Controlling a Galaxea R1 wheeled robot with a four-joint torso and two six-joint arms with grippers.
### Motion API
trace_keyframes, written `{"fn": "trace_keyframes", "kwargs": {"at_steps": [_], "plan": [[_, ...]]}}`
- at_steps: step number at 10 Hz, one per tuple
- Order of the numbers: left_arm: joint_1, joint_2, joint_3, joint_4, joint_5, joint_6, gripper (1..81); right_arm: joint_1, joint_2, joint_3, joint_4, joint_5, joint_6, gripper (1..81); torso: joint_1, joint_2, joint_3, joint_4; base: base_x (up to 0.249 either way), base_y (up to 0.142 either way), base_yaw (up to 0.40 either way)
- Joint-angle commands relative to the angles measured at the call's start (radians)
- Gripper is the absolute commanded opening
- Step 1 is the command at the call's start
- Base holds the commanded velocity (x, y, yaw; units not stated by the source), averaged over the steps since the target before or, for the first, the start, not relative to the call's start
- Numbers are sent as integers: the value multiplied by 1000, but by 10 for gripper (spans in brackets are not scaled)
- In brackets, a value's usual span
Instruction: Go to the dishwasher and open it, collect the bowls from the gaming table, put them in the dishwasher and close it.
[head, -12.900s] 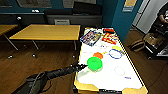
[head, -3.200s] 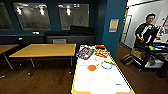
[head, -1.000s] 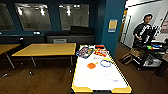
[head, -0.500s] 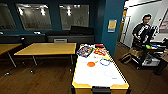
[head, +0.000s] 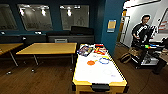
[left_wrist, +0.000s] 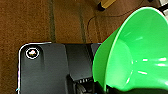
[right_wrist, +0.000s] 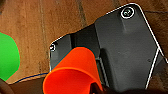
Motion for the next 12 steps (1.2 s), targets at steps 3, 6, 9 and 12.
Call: {"fn": "trace_keyframes", "kwargs": {"at_steps": [3,6,9,12], "plan": [[-37,-64,77,37,17,8,10,34,-162,126,-30,0,5,10,1,0,0,0,-82,0,0],[-37,-72,77,37,17,10,10,28,-208,24,-28,3,6,10,1,0,0,0,-77,0,0],[-37,-72,77,37,16,8,10,34,-244,26,-20,3,22,10,1,0,0,0,-71,0,0],[-37,-69,77,38,16,10,10,34,-216,18,-36,0,20,10,1,-1,0,0,-23,0,0]]}}
